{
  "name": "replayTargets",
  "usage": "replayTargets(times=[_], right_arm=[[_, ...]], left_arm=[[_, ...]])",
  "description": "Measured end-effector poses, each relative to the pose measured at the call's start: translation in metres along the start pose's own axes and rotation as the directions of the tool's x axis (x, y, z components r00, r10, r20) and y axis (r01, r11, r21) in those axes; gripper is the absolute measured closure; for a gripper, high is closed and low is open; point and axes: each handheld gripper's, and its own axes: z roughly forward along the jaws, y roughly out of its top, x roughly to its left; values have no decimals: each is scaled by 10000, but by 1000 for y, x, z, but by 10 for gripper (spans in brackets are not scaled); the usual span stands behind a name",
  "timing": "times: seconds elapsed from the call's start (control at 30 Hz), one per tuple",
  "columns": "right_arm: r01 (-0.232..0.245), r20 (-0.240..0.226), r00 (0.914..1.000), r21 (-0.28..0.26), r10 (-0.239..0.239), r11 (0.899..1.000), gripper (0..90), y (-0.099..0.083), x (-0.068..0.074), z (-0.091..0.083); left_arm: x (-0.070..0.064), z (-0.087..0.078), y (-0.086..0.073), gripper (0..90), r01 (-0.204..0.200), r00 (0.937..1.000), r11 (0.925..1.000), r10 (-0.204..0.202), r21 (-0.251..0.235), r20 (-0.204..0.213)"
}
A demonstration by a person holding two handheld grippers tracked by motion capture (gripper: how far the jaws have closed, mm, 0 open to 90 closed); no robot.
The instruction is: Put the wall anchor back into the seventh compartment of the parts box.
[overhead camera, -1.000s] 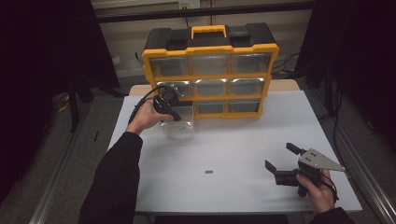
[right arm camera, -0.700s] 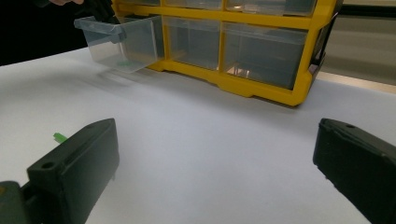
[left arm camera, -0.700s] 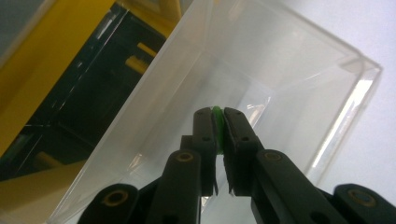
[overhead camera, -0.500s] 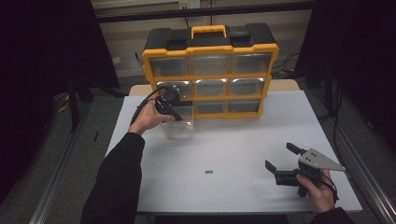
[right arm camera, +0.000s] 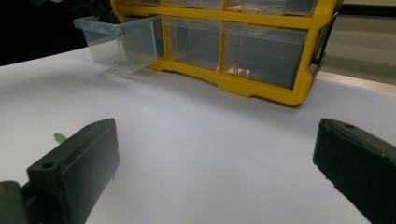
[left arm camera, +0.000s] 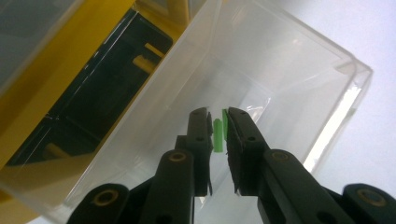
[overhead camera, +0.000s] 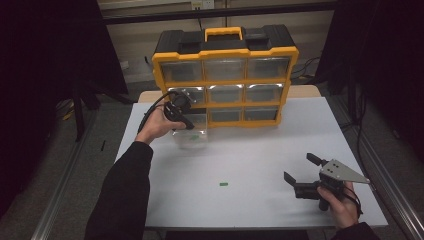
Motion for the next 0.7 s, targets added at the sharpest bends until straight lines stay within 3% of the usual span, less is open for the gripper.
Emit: replayTargets(times=[0.07, 0.1, 0.17, 0.2, 0.27, 0.33, 0.4, 0.43, 0.47, 0.5, 0.57, 0.6, 0.67, 0.7], right_arm=[[-4, 24, 10000, 22, 4, 10000, 3, 0, 0, 0], [-3, 41, 10000, 12, 3, 10000, 3, 0, 0, 0], [-16, 39, 10000, 21, 15, 10000, 3, 0, 0, 0], [-11, 33, 10000, 19, 11, 10000, 3, 0, 0, 0], [-15, 7, 10000, 38, 15, 10000, 3, 0, 1, 0], [-15, 29, 10000, 26, 15, 10000, 3, 0, 1, 0], [-14, 0, 10000, 17, 14, 10000, 3, 0, 0, 0], [14, 4, 10000, 46, -14, 10000, 3, 0, 0, 0], [13, 8, 10000, 45, -14, 10000, 3, 0, 1, 1], [20, 2, 10000, 46, -20, 10000, 3, 0, 1, 1], [33, -9, 10000, 47, -33, 10000, 2, 0, 1, 1], [26, -1, 10000, 45, -26, 10000, 3, 0, 1, 1], [-10, 30, 10000, 42, 10, 10000, 3, 0, 1, 1], [-9, 3, 10000, 40, 9, 10000, 3, 0, 1, 0]], left_arm=[[0, -4, -1, 798, -55, 10000, 10000, 55, -40, 40], [-3, -4, -1, 798, 165, 9998, 9992, -163, -363, 66], [-7, -6, -1, 797, 391, 9992, 9976, -391, -568, 14], [-6, -8, -1, 794, 184, 9998, 9986, -182, -503, 42], [-8, -11, -1, 783, 403, 9992, 9962, -404, -778, 7], [-8, -16, -2, 776, 267, 9996, 9966, -269, -776, -15], [-9, -20, -3, 768, 489, 9988, 9928, -486, -1091, 58], [-8, -23, -3, 757, 388, 9992, 9937, -382, -1054, 83], [-9, -24, -4, 732, 659, 9977, 9888, -629, -1338, 268], [-9, -27, -5, 704, 543, 9979, 9889, -489, -1381, 426], [-12, -29, -5, 673, 639, 9979, 9851, -609, -1594, 238], [-12, -31, -5, 641, 386, 9992, 9881, -365, -1487, 169], [-18, -31, -6, 573, 615, 9981, 9783, -587, -1980, 200], [-19, -31, -7, 541, 480, 9988, 9763, -467, -2113, 108]])
